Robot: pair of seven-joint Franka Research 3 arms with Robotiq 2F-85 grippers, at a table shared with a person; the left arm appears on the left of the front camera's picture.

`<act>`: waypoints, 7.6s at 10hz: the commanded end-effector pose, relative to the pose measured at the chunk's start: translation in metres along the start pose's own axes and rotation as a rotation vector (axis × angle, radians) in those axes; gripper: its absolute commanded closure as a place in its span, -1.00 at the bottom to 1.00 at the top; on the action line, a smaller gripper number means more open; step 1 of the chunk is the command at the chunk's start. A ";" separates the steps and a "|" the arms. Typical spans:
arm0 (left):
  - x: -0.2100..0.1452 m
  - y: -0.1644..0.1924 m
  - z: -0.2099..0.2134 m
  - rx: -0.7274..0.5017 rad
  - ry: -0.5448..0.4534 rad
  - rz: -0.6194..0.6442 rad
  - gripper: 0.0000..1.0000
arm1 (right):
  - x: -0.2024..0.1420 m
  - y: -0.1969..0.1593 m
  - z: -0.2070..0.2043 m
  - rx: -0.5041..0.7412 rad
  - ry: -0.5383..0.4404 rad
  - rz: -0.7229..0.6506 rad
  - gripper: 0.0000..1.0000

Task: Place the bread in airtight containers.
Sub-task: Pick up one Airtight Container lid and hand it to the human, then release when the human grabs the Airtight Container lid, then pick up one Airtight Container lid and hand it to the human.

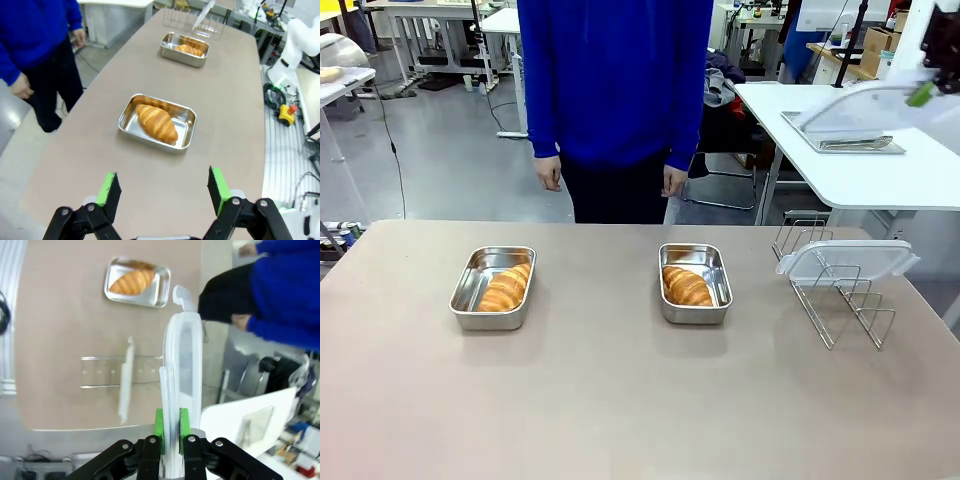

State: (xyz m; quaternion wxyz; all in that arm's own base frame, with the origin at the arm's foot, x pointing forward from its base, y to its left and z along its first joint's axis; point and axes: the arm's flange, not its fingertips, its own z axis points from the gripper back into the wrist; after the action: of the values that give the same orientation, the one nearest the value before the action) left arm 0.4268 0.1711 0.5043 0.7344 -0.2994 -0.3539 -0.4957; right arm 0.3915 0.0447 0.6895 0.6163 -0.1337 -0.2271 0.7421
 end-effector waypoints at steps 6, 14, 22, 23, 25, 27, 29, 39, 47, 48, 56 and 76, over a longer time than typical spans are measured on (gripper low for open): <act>0.000 -0.002 0.001 -0.010 0.004 -0.015 -0.82 | -0.002 -0.116 -0.106 -0.029 -0.177 0.445 1.00; 0.000 -0.002 0.001 -0.010 0.004 -0.015 -0.82 | 0.003 -0.114 -0.126 -0.039 -0.181 0.432 1.00; 0.000 -0.002 0.001 -0.010 0.004 -0.015 -0.82 | 0.003 -0.114 -0.126 -0.039 -0.181 0.432 1.00; 0.000 -0.002 0.001 -0.010 0.004 -0.015 -0.82 | 0.003 -0.114 -0.126 -0.039 -0.181 0.432 1.00; 0.000 -0.002 0.001 -0.010 0.004 -0.015 -0.82 | 0.003 -0.114 -0.126 -0.039 -0.181 0.432 1.00; 0.000 -0.002 0.001 -0.010 0.004 -0.015 -0.82 | 0.003 -0.114 -0.126 -0.039 -0.181 0.432 1.00; 0.000 -0.002 0.001 -0.010 0.004 -0.015 -0.82 | 0.003 -0.114 -0.126 -0.039 -0.181 0.432 1.00; 0.000 -0.002 0.001 -0.010 0.004 -0.015 -0.82 | -0.127 -0.086 -0.084 -0.145 -0.615 -0.271 -1.00; 0.000 -0.002 0.001 -0.010 0.004 -0.015 -0.82 | -0.246 0.018 -0.118 0.113 -0.776 -0.658 -1.00; 0.000 -0.002 0.001 -0.010 0.004 -0.015 -0.82 | -0.247 0.019 -0.118 0.046 -0.792 -0.619 -1.00; 0.000 -0.002 0.001 -0.010 0.004 -0.015 -0.82 | -0.253 0.021 -0.121 0.125 -0.757 -0.623 -1.00; 0.000 -0.002 0.001 -0.010 0.004 -0.015 -0.82 | -0.085 0.078 -0.253 0.246 0.033 -0.210 -1.00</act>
State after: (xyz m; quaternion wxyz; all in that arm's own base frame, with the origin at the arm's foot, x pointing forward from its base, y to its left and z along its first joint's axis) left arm 0.4269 0.1714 0.5041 0.7348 -0.2996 -0.3535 -0.4954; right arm 0.4637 -0.0118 0.4303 0.6995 -0.0232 -0.1434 0.6997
